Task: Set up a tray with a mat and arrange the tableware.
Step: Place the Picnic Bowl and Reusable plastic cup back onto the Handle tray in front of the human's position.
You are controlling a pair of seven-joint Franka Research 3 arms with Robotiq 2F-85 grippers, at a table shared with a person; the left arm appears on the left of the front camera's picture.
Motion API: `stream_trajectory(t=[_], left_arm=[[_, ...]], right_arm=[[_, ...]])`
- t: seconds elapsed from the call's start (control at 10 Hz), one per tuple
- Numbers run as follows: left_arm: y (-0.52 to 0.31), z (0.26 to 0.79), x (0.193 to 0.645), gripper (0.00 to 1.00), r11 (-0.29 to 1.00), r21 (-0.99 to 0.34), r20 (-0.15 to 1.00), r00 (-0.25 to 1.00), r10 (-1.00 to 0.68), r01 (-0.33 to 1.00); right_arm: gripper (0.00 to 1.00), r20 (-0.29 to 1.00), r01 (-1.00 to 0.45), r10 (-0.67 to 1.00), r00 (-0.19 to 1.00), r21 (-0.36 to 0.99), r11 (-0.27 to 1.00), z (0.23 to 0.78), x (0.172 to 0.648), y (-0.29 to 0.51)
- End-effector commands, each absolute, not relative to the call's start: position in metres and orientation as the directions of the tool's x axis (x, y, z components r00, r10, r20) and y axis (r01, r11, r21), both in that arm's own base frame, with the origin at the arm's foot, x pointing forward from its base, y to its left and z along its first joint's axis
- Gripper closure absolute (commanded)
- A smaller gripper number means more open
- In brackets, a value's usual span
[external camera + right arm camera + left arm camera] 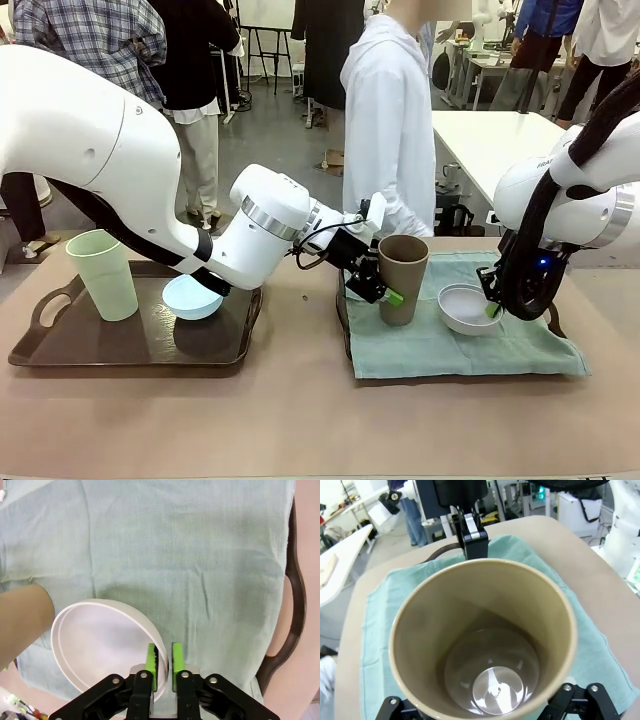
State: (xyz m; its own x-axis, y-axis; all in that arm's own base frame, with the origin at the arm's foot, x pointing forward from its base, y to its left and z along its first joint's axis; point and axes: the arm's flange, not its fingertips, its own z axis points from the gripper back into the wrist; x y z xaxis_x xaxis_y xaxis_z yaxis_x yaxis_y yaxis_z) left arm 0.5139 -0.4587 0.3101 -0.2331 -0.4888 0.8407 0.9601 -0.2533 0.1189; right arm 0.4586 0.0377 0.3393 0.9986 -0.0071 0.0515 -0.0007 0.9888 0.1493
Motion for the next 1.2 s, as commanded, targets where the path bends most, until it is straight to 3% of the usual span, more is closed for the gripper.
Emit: stream_trajectory(t=[0.0,0.1,0.2,0.3,0.4,0.5,0.7,0.8,1.0,1.1], left_arm=[[-0.457,0.313,0.517,0.0,-0.267,0.102,0.839,-0.228,-0.495,0.958],[-0.454,0.313,0.521,0.0,-0.26,0.09,0.83,-0.217,-0.514,0.961],[-0.447,0.312,0.523,0.0,-0.242,0.081,0.828,-0.2,-0.523,0.967],[-0.439,0.312,0.526,0.0,-0.229,0.068,0.826,-0.184,-0.533,0.971],[-0.432,0.314,0.525,0.0,-0.223,0.04,0.822,-0.158,-0.546,0.974],[-0.426,0.319,0.52,0.0,-0.216,0.01,0.809,-0.135,-0.572,0.976],[-0.408,0.342,0.509,0.0,-0.193,-0.065,0.718,-0.088,-0.691,0.979],[-0.397,0.36,0.499,0.0,-0.17,-0.088,0.681,-0.065,-0.729,0.982],[-0.379,0.394,0.481,0.0,-0.035,-0.186,0.563,0.077,-0.823,0.982],[-0.364,0.418,0.47,0.0,0.105,-0.231,0.488,0.209,-0.848,0.967]], right_arm=[[0.51,0.075,-0.02,0.009,0.997,0.145,0.989,0.337,0.46,0.037],[0.17,0.083,-0.022,0.011,0.996,0.134,0.991,0.341,0.459,0.035],[0.31,0.089,-0.026,0.014,0.996,0.134,0.991,0.346,0.455,0.035],[0.0,0.096,-0.026,0.013,0.995,0.136,0.99,0.35,0.453,0.033],[0.11,0.105,-0.034,0.019,0.994,0.143,0.989,0.355,0.45,0.033],[0.0,0.117,-0.046,0.029,0.993,0.149,0.988,0.361,0.445,0.033],[0.0,0.143,-0.08,0.059,0.988,0.144,0.986,0.375,0.434,0.034],[0.08,0.153,-0.098,0.077,0.985,0.132,0.986,0.383,0.427,0.037],[0.08,0.163,-0.124,0.106,0.981,0.109,0.986,0.401,0.414,0.045],[0.08,0.174,-0.148,0.131,0.976,0.087,0.985,0.415,0.404,0.052]])
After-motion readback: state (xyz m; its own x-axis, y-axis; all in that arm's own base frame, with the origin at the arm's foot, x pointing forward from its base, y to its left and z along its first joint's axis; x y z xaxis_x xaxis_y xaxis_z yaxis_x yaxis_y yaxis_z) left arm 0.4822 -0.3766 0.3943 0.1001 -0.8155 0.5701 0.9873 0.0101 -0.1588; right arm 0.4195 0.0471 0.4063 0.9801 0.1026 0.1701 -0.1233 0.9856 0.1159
